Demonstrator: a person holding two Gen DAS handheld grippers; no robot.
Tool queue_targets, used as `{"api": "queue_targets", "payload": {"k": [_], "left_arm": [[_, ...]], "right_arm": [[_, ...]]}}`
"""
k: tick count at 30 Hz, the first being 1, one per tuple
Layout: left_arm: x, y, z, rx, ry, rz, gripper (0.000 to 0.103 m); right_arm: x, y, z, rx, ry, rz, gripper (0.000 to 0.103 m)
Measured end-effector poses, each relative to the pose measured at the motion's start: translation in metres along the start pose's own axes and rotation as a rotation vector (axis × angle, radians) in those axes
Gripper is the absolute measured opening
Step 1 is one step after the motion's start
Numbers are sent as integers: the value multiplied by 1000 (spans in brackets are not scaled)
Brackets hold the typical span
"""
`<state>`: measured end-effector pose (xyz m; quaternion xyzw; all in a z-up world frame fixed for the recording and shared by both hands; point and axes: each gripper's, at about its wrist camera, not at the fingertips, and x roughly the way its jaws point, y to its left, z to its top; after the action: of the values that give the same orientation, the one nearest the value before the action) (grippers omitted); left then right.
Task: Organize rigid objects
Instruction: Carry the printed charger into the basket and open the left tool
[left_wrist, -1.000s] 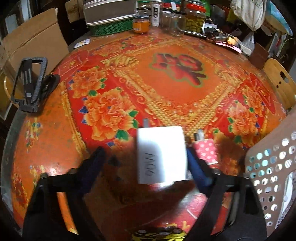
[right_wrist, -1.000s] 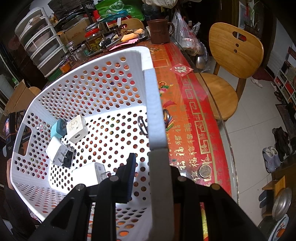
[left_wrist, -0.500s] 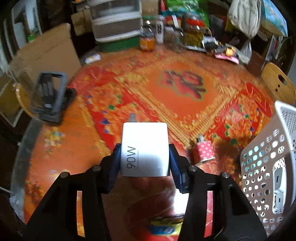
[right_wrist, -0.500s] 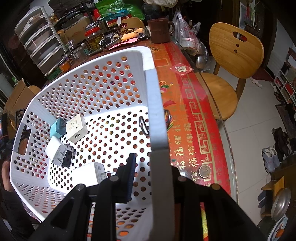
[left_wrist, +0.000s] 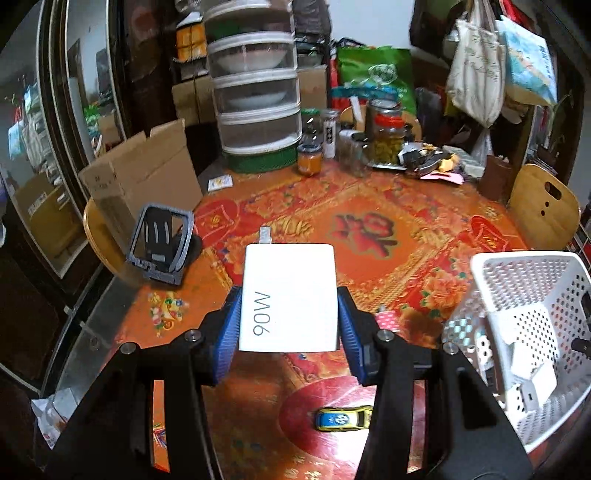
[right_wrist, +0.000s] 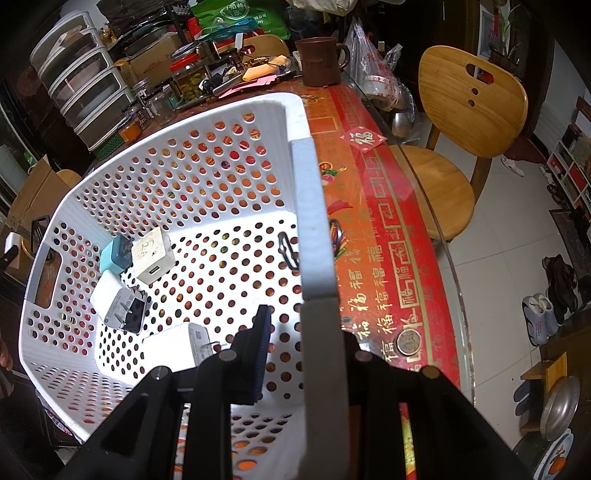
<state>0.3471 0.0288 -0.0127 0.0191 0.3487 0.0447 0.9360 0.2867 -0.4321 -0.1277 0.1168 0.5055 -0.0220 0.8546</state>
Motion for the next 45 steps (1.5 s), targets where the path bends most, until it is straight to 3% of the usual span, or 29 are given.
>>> {"api": "queue_targets", "payload": {"k": [9, 15, 24, 30, 40, 42, 44, 45], "left_arm": [[-51, -64, 5, 83, -67, -39, 46], [-69, -134, -8, 207, -64, -146, 46], [-58, -212, -35, 321, 25, -232, 46], [-34, -232, -48, 345, 76, -247, 47], [-8, -235, -57, 350, 132, -273, 47], [-11, -235, -57, 353, 113, -277, 55], [-24, -230, -54, 354, 55, -258, 84], [-31, -227, -52, 352, 26, -257, 89]], "right_arm": [[0, 0, 0, 1, 0, 0, 26], [0, 1, 0, 0, -1, 1, 26], [0, 1, 0, 1, -2, 1, 26], [0, 1, 0, 0, -2, 1, 26], [0, 1, 0, 2, -1, 1, 26], [0, 1, 0, 1, -2, 1, 26], [0, 1, 0, 1, -1, 1, 27], [0, 1, 0, 1, -2, 1, 27]]}}
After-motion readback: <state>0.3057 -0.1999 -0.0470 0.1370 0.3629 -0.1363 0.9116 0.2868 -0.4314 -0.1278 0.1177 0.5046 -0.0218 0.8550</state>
